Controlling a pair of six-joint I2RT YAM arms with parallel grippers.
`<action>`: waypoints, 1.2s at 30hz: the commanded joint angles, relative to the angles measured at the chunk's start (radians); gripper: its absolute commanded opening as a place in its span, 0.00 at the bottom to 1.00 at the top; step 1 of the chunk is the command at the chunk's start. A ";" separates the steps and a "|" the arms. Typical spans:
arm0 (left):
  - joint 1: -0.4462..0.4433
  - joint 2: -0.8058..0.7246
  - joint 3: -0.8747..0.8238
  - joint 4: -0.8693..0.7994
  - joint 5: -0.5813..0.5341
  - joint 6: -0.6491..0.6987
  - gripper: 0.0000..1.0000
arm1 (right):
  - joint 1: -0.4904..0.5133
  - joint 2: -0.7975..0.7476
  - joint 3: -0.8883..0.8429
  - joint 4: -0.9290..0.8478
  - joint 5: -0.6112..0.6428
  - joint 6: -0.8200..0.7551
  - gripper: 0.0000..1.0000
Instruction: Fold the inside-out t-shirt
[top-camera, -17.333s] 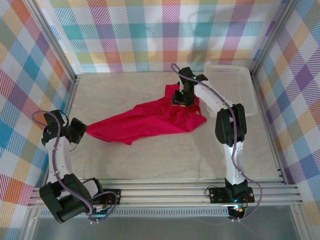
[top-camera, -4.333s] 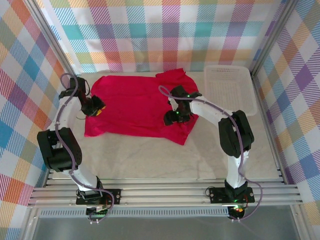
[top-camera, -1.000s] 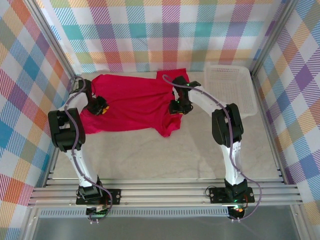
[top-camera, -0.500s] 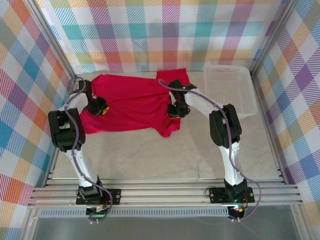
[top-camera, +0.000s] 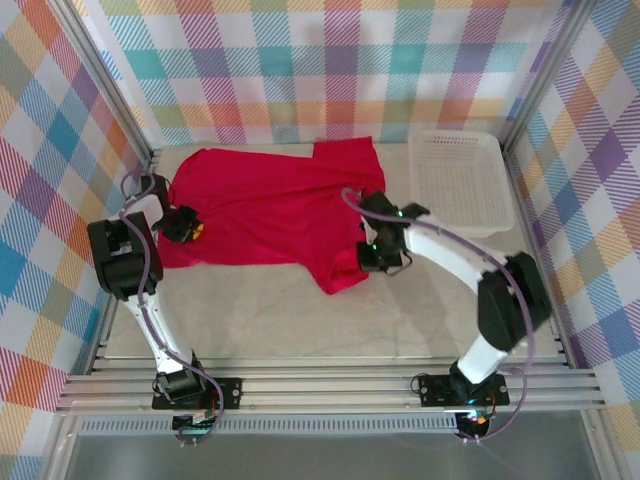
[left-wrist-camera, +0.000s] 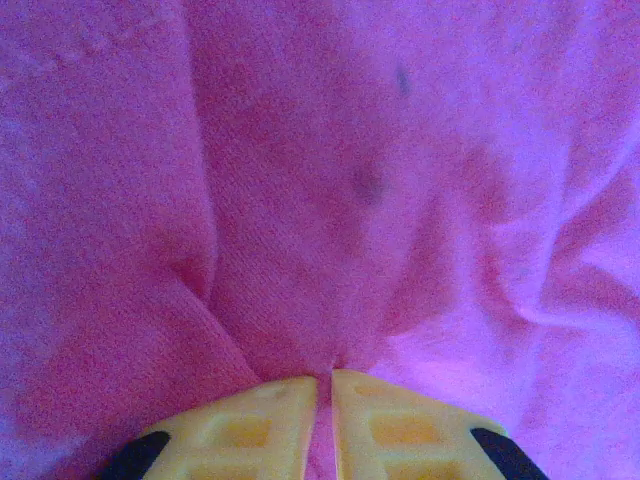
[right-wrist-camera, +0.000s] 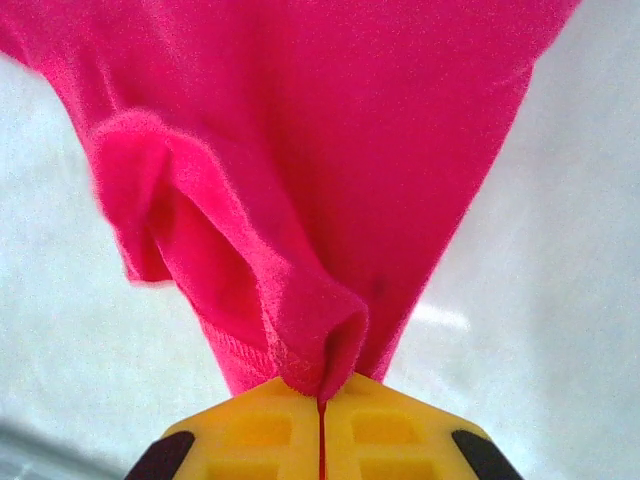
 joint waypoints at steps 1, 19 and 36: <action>0.000 0.028 -0.005 -0.001 -0.024 -0.018 0.11 | 0.067 -0.059 -0.204 0.135 -0.114 0.181 0.00; -0.043 -0.096 0.024 -0.064 -0.011 0.015 0.12 | 0.095 -0.016 -0.083 0.101 -0.021 0.173 0.47; -0.057 -0.102 -0.006 -0.061 -0.011 0.023 0.12 | 0.195 0.189 -0.024 0.051 -0.017 0.051 0.55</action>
